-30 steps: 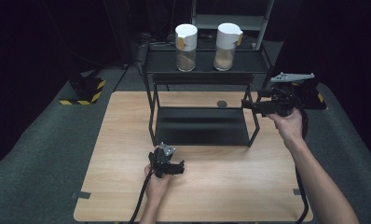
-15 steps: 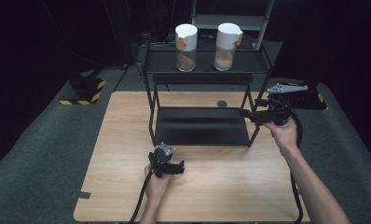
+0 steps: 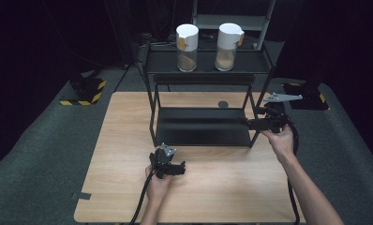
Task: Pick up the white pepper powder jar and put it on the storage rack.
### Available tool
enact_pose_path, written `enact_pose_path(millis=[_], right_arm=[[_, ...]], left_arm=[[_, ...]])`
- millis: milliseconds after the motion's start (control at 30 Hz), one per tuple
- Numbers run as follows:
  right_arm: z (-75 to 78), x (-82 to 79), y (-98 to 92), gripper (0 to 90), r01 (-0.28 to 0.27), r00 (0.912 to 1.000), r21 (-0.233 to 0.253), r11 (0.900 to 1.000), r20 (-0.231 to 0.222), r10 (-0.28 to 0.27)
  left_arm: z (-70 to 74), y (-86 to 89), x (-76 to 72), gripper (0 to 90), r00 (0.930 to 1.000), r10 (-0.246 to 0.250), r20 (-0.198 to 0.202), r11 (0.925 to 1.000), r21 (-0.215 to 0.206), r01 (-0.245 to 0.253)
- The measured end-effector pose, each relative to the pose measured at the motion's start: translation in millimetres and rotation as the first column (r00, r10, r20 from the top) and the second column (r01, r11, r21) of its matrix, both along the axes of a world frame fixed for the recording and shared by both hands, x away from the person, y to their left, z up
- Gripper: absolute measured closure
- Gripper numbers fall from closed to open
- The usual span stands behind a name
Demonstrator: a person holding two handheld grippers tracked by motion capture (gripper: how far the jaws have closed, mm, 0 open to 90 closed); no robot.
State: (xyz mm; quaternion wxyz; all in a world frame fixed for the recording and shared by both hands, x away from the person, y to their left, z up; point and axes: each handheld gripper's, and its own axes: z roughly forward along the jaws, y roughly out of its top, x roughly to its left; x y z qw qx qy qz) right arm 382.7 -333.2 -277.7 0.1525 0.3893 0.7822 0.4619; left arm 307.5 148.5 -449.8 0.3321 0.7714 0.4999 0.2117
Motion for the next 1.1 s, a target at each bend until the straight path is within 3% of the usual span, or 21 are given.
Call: enact_pose_path(millis=[467, 1100], right_arm=[[-23.3, -1.0, 5.8, 13.6, 0.011, 0.9998, 0.005, 1.0, -0.014, -0.011], [-54.9, -3.9, 15.6, 13.7, 0.038, 0.9985, -0.027, 0.999, -0.038, -0.039]], left_arm=[[0.0, -0.1, -0.1, 5.1, 1.0, 0.001, 0.0, 1.0, 0.0, -0.001], [0.1, -0.1, 0.0, 5.1, 1.0, 0.0, 0.0, 1.0, 0.001, 0.0]])
